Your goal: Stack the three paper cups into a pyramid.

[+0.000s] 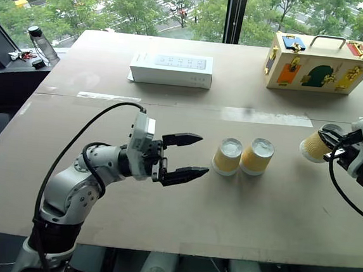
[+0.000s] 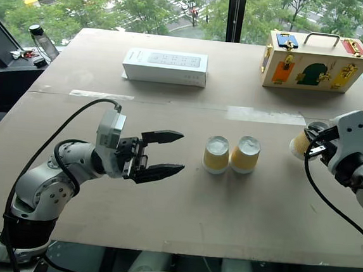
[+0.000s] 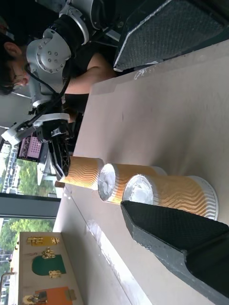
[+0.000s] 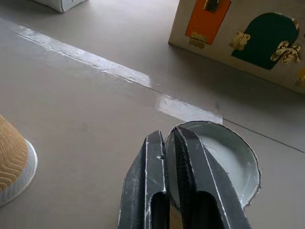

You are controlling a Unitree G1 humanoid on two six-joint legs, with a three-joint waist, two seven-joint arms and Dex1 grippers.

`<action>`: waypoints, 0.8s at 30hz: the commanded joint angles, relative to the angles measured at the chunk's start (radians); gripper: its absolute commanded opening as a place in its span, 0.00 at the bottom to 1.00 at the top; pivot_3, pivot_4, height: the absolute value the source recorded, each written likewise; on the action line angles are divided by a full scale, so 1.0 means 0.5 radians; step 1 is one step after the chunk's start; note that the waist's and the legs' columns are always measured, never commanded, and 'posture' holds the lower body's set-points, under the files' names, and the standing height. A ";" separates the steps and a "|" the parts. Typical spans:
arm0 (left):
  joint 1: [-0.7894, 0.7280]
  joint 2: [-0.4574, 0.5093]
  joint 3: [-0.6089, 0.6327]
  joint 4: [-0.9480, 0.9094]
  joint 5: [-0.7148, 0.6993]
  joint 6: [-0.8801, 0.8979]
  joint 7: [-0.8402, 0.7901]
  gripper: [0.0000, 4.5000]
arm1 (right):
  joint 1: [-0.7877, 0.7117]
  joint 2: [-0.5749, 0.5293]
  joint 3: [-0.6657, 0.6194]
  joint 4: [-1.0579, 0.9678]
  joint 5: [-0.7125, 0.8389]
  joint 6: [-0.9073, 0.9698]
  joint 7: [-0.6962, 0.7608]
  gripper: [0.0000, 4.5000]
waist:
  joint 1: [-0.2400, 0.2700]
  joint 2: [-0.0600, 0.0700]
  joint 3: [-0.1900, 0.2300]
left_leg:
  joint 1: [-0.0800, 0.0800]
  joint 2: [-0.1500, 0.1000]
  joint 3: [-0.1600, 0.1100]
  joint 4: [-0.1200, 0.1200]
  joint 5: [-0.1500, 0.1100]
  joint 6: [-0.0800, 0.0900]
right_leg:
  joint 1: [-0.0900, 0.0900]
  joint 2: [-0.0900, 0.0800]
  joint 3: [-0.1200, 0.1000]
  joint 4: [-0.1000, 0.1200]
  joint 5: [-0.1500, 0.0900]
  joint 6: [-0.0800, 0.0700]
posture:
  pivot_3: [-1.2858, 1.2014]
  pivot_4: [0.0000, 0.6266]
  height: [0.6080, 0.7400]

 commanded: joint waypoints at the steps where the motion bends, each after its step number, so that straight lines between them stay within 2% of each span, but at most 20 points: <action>1: 0.013 -0.003 0.016 -0.051 0.002 -0.046 -0.006 1.00 | 0.000 0.020 0.005 0.074 -0.064 -0.118 0.017 0.07 | -0.010 0.001 -0.001 | 0.002 0.000 0.002 0.000 0.000 0.000 | 0.000 0.000 0.001 0.001 0.000 0.000 | 0.52 0.24 1.00; 3: 0.021 -0.001 0.016 -0.056 0.001 -0.048 -0.006 1.00 | 0.000 0.030 0.008 0.110 -0.086 -0.170 0.025 0.21 | -0.007 0.000 -0.001 | 0.004 0.001 0.003 0.000 0.000 0.000 | 0.000 0.000 0.003 0.001 0.000 0.000 | 0.52 0.24 1.00; 10: 0.036 0.007 0.022 -0.058 0.007 -0.049 -0.005 1.00 | 0.024 0.080 -0.083 -0.005 -0.146 -0.345 -0.024 0.94 | 0.002 0.001 -0.001 | 0.003 0.001 0.002 0.000 0.000 0.000 | 0.001 0.000 0.002 0.000 0.000 0.000 | 0.52 0.24 1.00; 17: 0.037 -0.002 0.007 -0.054 0.011 -0.050 -0.008 1.00 | 0.052 0.177 -0.131 -0.007 -0.224 -0.270 -0.215 0.94 | 0.002 0.001 -0.001 | 0.002 0.001 0.002 0.000 0.000 0.000 | 0.001 0.000 0.002 0.000 0.000 0.000 | 0.52 0.24 1.00; 24: 0.018 0.002 -0.002 -0.046 0.012 -0.043 -0.020 1.00 | 0.015 0.301 -0.149 0.090 -0.108 -0.097 -0.240 0.94 | 0.001 0.001 -0.001 | 0.002 0.001 0.002 0.000 0.000 0.000 | 0.001 0.000 0.002 0.000 0.000 0.000 | 0.52 0.24 1.00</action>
